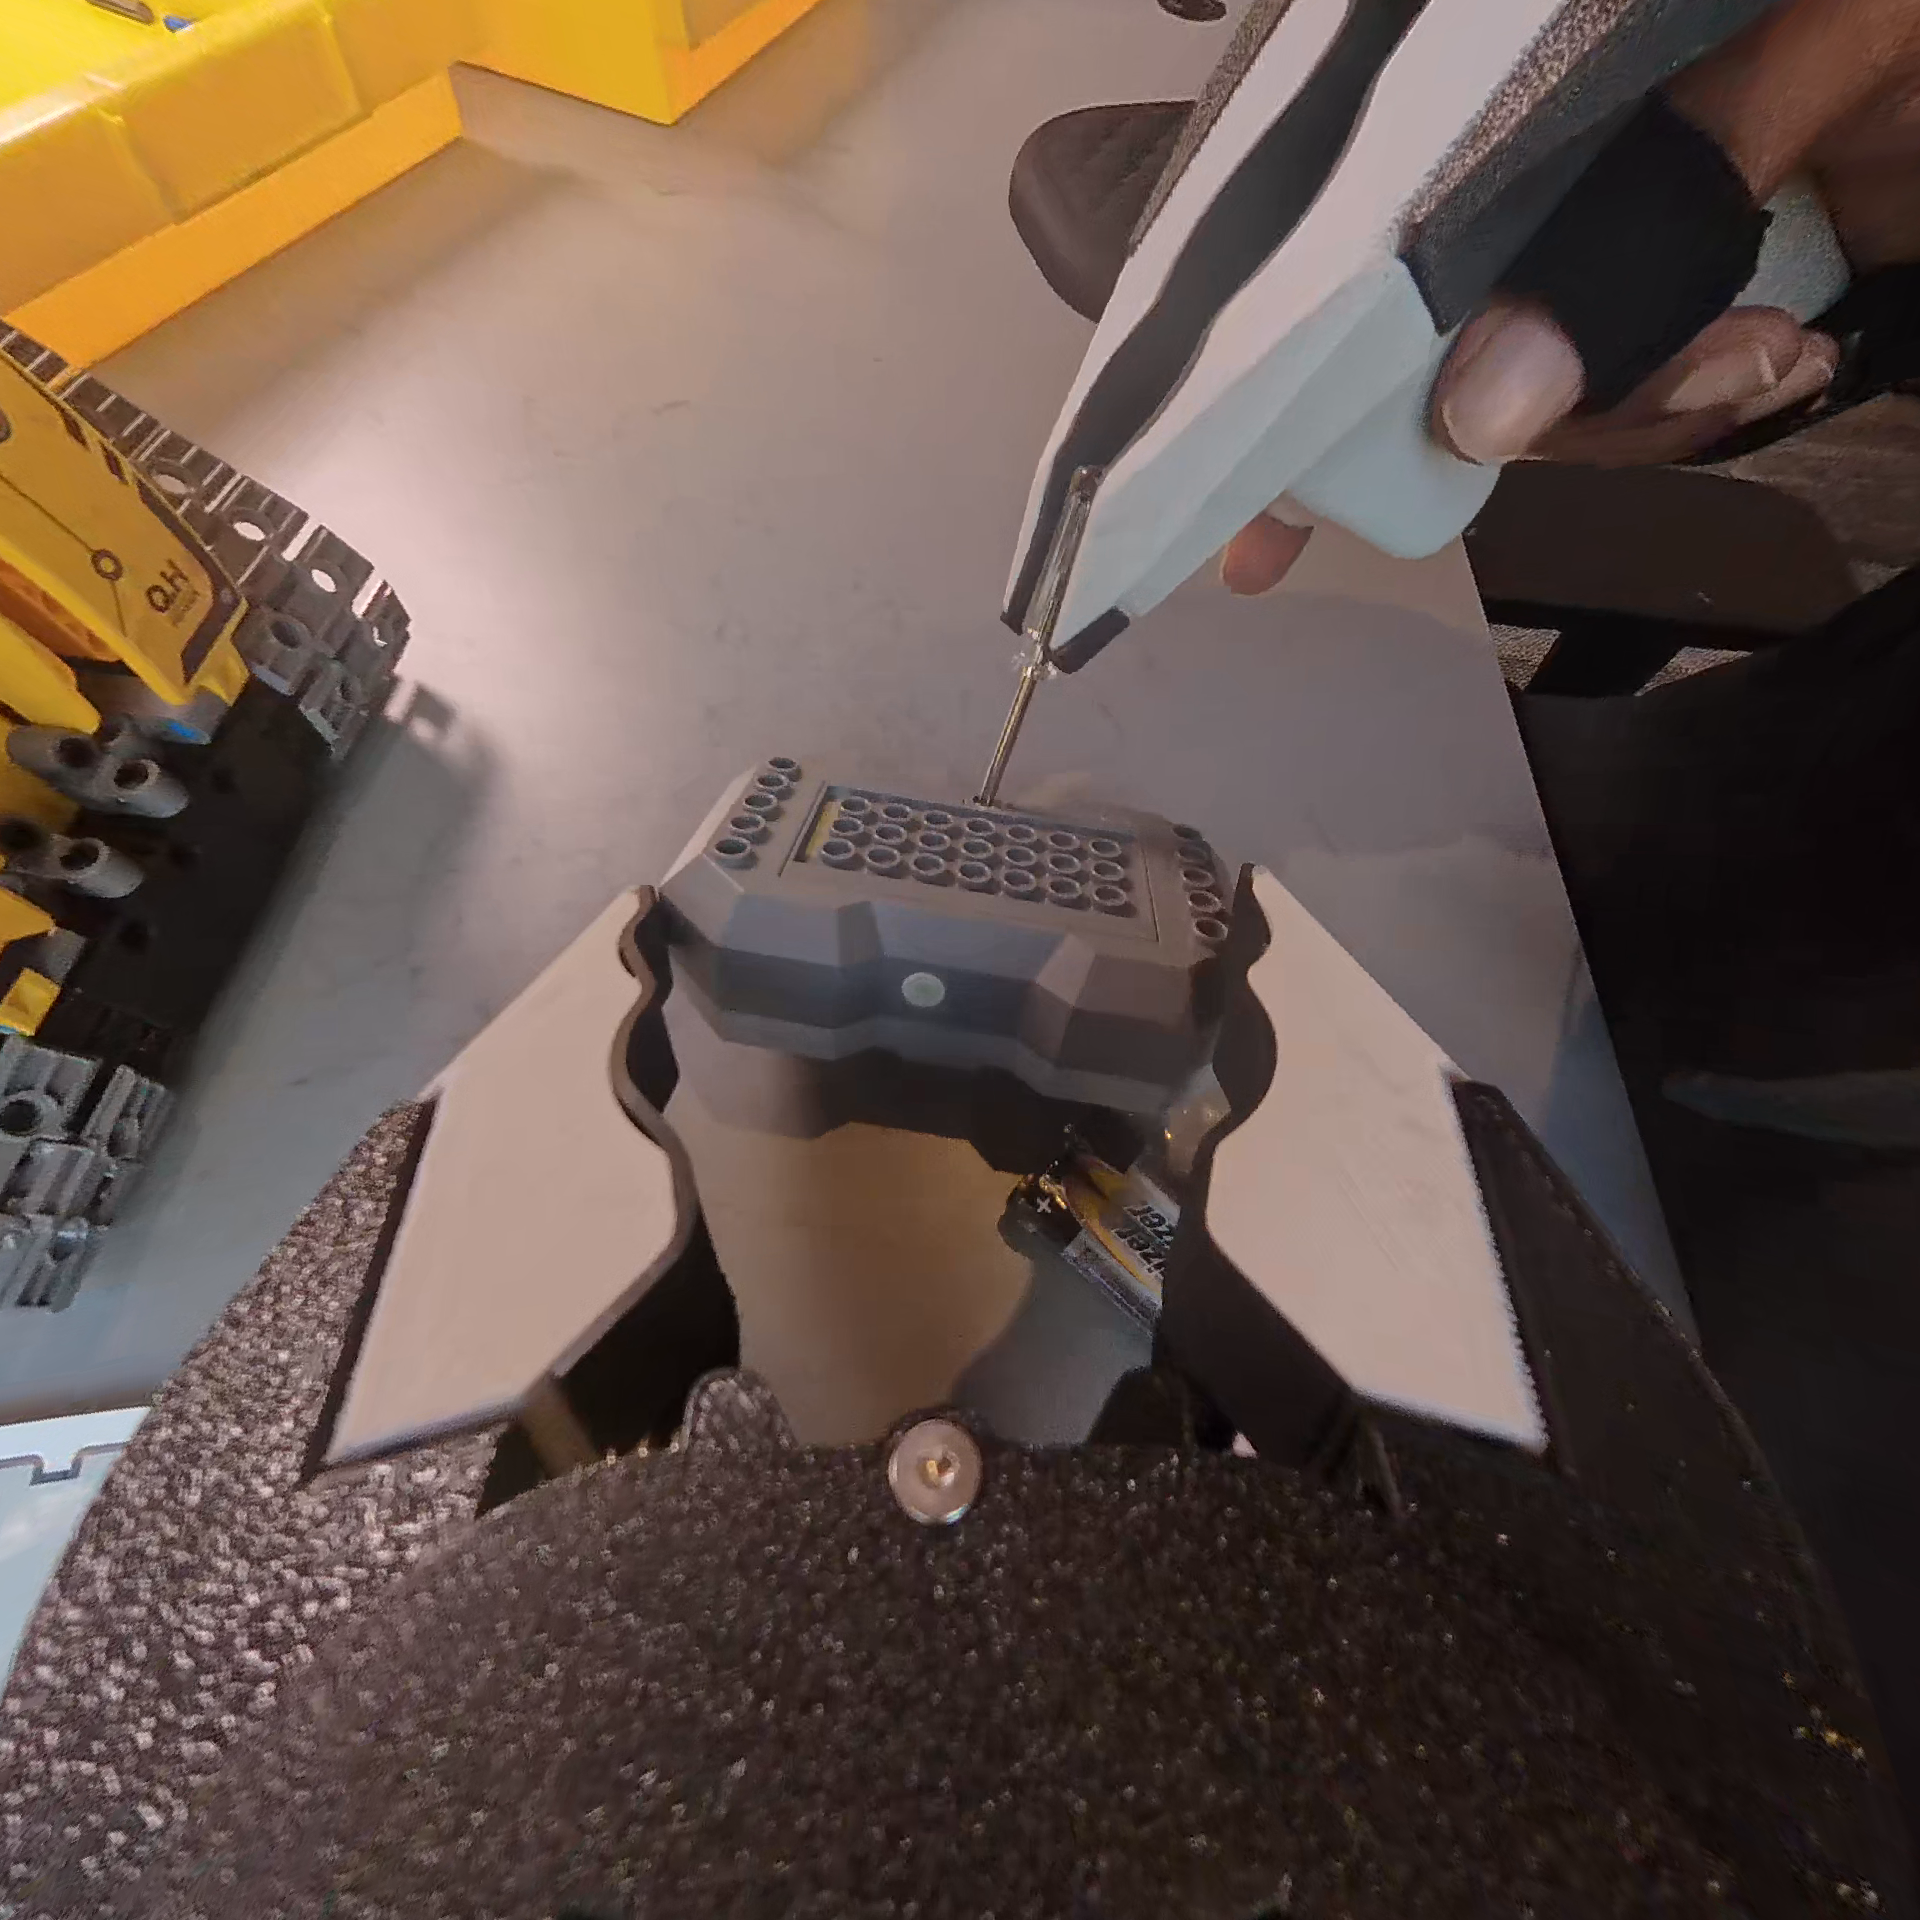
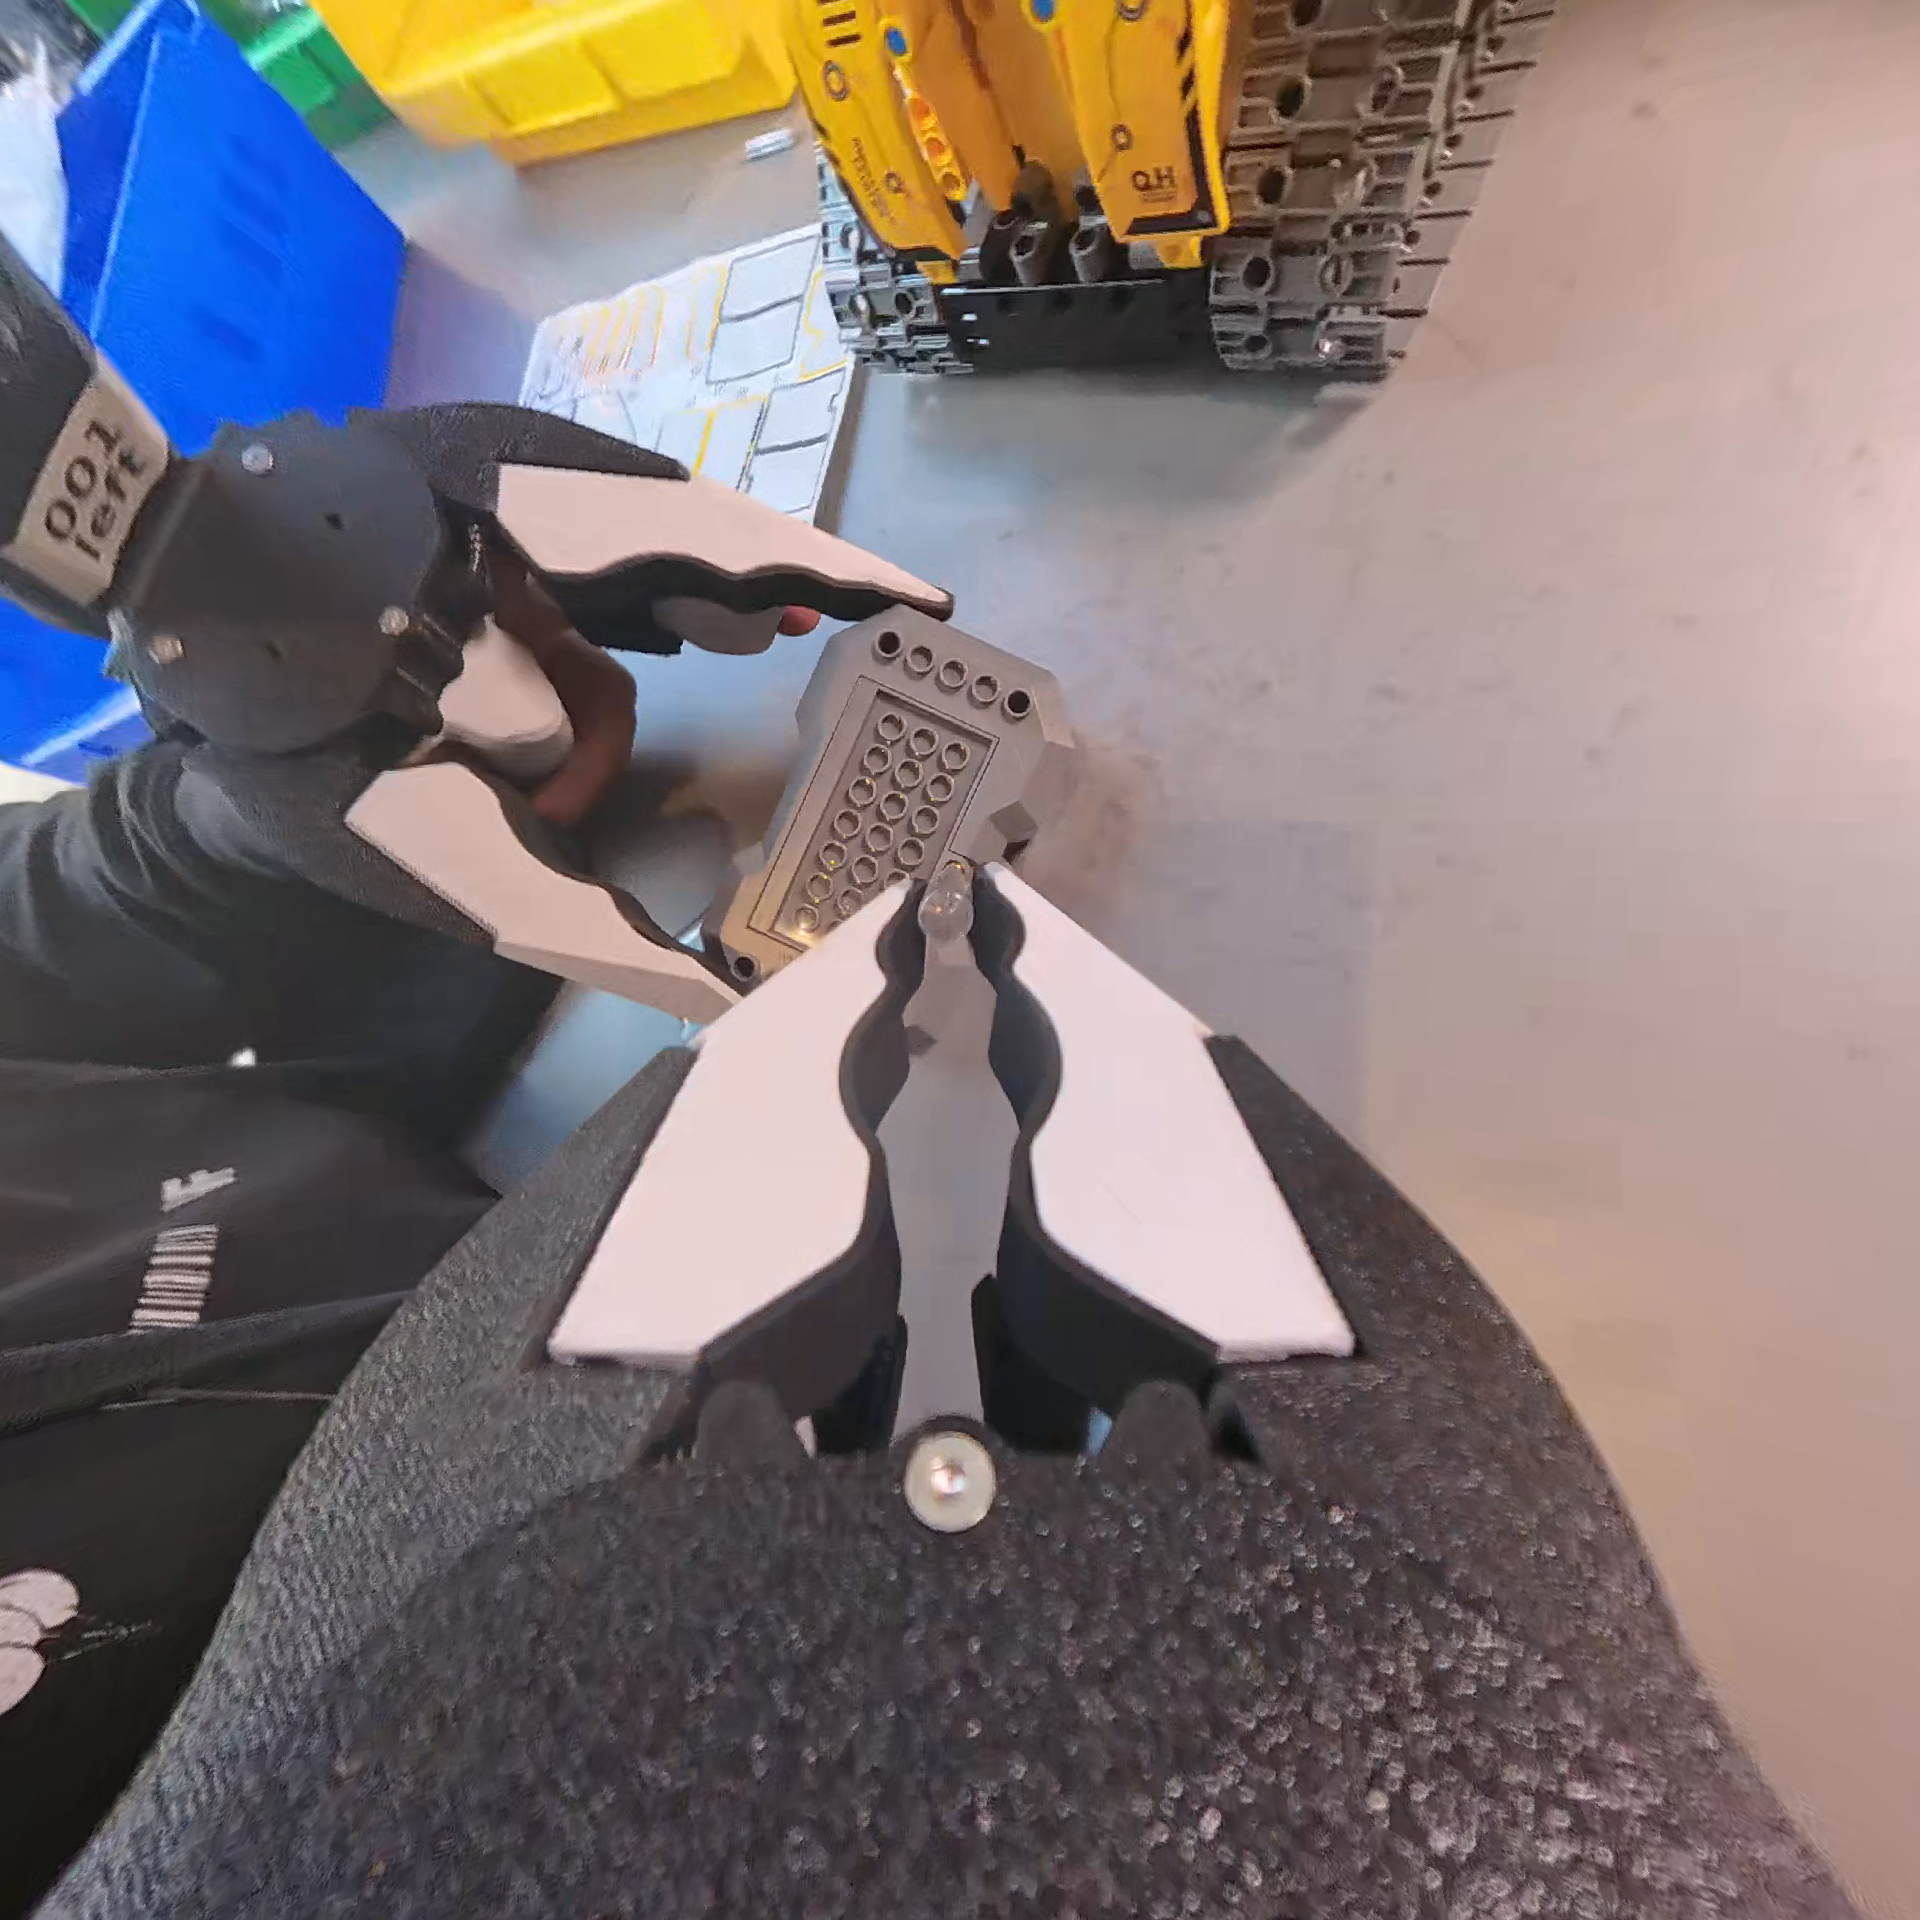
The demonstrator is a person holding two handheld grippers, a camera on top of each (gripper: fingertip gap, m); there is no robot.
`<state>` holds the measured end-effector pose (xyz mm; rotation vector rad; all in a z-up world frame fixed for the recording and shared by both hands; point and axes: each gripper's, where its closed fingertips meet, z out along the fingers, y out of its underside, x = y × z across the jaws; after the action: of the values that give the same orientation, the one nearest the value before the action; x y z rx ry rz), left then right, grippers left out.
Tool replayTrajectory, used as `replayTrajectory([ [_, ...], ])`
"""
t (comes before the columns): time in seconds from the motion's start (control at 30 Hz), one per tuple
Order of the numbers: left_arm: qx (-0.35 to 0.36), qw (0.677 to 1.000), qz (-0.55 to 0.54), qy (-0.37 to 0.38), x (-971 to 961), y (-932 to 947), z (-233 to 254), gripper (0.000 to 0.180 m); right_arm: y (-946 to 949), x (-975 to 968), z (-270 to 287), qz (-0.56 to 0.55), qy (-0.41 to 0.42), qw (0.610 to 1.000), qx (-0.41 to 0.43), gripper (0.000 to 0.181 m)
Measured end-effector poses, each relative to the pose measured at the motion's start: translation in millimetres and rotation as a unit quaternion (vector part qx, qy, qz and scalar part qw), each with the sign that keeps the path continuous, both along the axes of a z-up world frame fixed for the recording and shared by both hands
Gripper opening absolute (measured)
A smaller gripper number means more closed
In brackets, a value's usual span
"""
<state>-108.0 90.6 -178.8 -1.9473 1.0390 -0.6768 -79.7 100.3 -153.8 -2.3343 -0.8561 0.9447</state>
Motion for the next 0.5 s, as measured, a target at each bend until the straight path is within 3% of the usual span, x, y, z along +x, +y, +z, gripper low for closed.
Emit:
replayTrajectory([
  [0.27, -0.005, 1.0, 0.0, -0.002, -1.0, 0.0, -0.9, 0.106, 4.9, -3.2, 1.0, -0.015, 0.027, 0.999, -0.014, 0.007],
  [0.5, -0.005, 1.0, -0.01, 0.012, 0.1, -0.3, -5.1, 0.106, 4.0, -5.0, 7.3, 0.107, 0.005, 0.991, 0.084, 0.007],
])
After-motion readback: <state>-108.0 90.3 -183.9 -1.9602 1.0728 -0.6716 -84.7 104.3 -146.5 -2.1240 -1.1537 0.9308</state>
